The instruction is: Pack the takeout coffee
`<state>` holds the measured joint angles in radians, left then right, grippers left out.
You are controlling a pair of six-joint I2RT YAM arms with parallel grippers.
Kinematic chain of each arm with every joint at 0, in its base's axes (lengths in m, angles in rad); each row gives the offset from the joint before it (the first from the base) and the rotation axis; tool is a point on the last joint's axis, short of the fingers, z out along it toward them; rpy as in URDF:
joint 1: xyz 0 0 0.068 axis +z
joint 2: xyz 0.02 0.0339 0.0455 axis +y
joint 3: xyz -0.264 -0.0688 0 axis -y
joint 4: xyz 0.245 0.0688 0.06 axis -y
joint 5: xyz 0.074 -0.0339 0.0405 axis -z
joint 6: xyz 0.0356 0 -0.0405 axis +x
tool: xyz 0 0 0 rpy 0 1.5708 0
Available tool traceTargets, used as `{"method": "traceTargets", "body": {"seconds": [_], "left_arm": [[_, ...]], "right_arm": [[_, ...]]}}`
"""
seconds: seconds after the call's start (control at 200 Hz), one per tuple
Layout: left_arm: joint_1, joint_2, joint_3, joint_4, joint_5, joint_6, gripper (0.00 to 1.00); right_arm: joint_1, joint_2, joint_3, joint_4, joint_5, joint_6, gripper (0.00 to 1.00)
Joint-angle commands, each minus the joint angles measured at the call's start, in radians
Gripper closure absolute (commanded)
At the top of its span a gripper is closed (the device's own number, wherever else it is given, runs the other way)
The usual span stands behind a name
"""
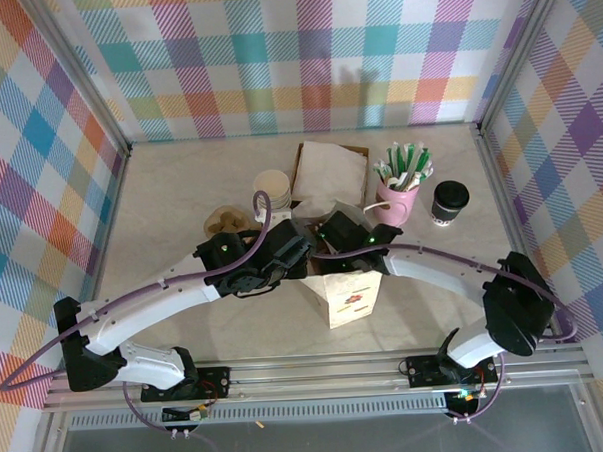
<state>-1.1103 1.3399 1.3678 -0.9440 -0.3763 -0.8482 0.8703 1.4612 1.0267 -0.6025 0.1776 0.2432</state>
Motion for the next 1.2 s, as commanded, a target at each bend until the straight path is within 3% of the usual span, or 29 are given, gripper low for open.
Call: {"method": "traceTargets", "body": {"seconds": [0.0,1.075,1.195], "left_arm": [[-0.003,-0.007,0.015,-0.056,0.000,-0.005,1.00],[-0.005,0.016,0.040,-0.118,-0.016,-0.016,1.00],[-0.005,0.026,0.057,-0.132,-0.024,-0.017,1.00]], "right_arm": [[0.000,-0.051,0.027,-0.005,-0.012,-0.045,0.59],[0.000,-0.308,0.113,0.009,0.048,-0.035,0.62],[0.000,-0.319,0.113,0.005,0.012,-0.063,0.64]]}}
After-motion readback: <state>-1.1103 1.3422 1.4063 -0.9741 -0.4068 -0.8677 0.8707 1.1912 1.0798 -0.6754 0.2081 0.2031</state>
